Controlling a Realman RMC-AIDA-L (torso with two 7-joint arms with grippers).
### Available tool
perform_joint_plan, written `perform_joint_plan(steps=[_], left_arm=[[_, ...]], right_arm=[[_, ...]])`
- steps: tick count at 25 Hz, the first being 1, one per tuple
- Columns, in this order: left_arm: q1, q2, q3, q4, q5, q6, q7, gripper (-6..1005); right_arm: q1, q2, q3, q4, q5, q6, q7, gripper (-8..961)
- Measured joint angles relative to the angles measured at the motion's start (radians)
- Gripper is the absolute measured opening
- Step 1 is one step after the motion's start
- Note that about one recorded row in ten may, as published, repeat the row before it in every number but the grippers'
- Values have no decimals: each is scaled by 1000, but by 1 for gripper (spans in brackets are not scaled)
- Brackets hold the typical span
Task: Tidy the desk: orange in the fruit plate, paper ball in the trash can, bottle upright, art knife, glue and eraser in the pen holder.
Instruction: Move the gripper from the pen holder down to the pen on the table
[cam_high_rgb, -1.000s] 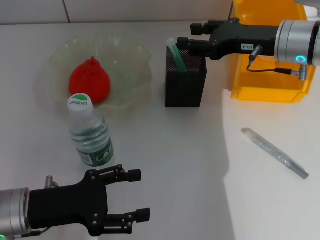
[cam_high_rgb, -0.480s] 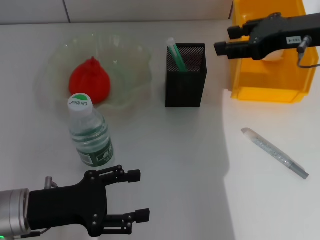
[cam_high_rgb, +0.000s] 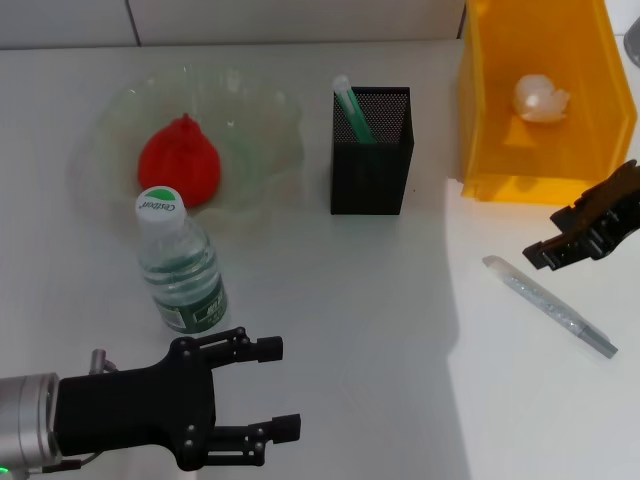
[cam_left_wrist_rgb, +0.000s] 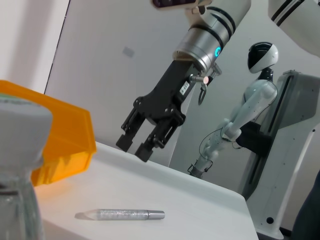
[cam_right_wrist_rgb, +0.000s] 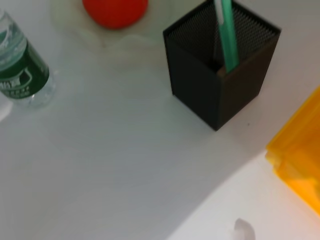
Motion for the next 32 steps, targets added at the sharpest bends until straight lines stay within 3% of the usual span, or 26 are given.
perform_joint_plan(steps=[13,28,32], left_arm=[[-18,0,7,1,1,5,-1,842],[-31,-3,7,0,1,-5,5,842],[-35,-3,7,-1,2,-6,3,842]], right_arm=[[2,-4,-204,214,-115,147,120,562],[9,-3,-260,266,-161,205,132,560],[11,-2,-270,267,-162,211,133,469]])
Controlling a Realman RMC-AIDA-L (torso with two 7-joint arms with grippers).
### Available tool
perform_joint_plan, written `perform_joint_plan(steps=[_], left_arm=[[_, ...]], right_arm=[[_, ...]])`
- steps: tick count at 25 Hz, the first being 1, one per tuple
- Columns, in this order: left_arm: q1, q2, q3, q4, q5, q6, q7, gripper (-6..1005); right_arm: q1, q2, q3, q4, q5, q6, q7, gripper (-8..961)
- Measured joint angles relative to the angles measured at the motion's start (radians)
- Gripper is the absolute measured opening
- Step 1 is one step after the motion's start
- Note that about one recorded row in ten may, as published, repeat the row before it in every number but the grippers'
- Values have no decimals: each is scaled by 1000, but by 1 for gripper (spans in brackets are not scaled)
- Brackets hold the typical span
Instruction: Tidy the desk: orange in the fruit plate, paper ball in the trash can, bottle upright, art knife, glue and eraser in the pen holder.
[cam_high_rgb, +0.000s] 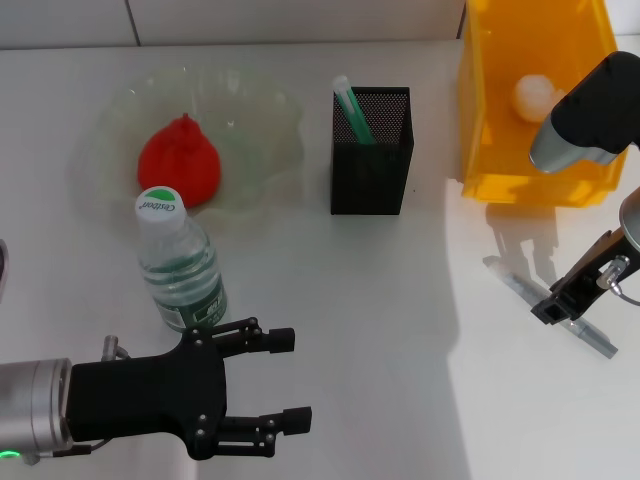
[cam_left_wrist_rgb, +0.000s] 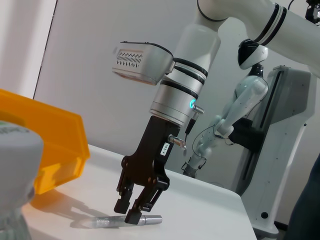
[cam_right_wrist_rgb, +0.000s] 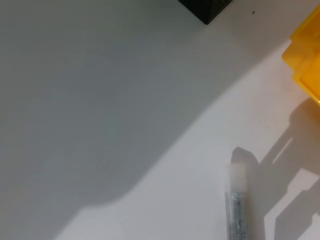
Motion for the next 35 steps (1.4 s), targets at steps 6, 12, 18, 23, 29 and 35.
perform_joint_plan(steps=[6,12,18,23,29,35], left_arm=[[0,0,0,1,0,0,-2,842],[0,0,0,1,0,-2,-3,842],[0,-1,0,1,0,-2,-3,842],[0,-1,0,-2,0,-2,-3,842],[0,-1,0,-5,0,-2,-2,842],[1,-2,0,-6,0,-2,1,842]], right_arm=[[0,0,0,3,-2,3,0,356],[0,0,-4,23,-4,21,0,341],[0,0,-15,28,-4,38,0,339],[0,0,-24,29,-4,40,0,294],[-3,0,-24,29,-3,50,0,186],[-31,-2,32,-27,72,48,-55,127]])
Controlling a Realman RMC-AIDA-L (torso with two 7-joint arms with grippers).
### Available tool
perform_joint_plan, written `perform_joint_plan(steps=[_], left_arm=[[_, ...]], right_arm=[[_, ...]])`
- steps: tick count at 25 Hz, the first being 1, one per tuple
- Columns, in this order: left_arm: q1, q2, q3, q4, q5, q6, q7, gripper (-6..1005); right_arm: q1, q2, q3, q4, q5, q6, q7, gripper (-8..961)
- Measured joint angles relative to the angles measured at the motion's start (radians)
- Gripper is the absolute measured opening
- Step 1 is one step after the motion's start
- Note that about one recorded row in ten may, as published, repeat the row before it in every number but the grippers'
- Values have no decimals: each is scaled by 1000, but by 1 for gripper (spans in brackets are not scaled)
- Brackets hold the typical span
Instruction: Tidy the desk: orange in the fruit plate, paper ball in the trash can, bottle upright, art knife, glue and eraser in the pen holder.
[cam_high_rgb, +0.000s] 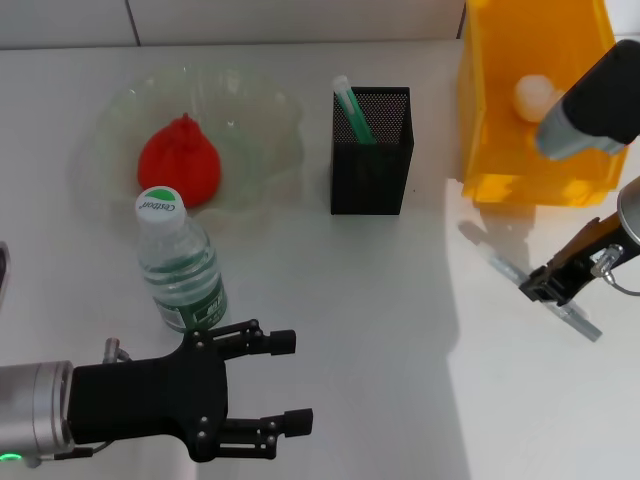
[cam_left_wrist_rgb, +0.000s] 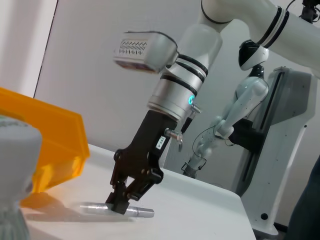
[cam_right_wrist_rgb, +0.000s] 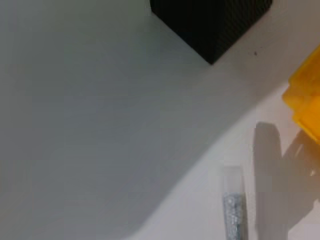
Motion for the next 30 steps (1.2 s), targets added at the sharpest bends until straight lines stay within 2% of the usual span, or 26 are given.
perform_joint_plan(steps=[5,9,12,18,25,30], left_arm=[[3,1,-3,1,0,3,1,842],[4,1,-3,1,0,4,2,842],[4,1,-1,0,0,3,4,842],[5,0,-1,0,0,1,5,842],[7,-2,-4,-2,0,0,8,842],[7,-2,-7,-2,0,0,8,842]], right_arm=[[-29,-2,267,-11,281,-23,-204,121],[-47,-2,433,100,604,0,-437,118],[-43,-1,449,203,760,58,-581,117],[20,3,401,571,1119,213,-1031,116],[122,6,393,951,1444,232,-1512,114],[155,8,399,1029,1468,241,-1595,162]])
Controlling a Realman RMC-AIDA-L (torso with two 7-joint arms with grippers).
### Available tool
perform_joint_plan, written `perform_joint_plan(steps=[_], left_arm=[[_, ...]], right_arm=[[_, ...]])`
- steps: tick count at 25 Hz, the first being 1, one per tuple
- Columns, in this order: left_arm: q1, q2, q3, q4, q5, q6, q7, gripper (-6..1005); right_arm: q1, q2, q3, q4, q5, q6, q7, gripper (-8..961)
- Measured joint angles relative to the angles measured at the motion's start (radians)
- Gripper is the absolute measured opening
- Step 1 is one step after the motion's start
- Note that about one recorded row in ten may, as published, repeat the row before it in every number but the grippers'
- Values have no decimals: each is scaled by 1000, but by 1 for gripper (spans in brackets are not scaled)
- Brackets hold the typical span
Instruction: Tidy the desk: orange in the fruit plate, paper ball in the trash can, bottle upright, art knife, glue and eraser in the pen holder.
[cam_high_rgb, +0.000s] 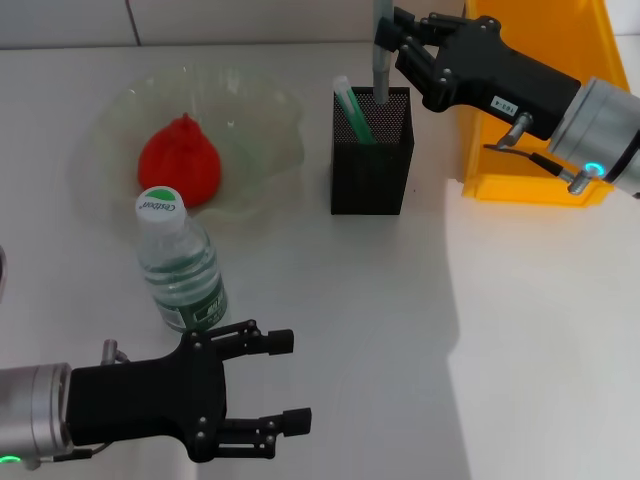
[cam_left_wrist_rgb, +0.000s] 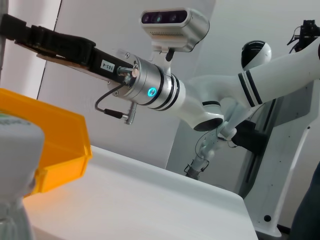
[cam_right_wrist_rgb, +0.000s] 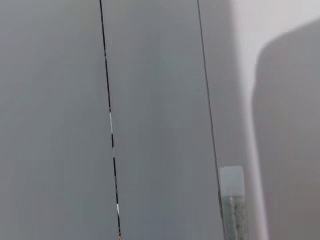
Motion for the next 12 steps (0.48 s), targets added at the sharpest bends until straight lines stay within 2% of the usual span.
perform_joint_plan(steps=[12], left_arm=[[-4,0,0,0,0,-1,0,842]], right_arm=[[4,4,-5,16,28,20,0,276]])
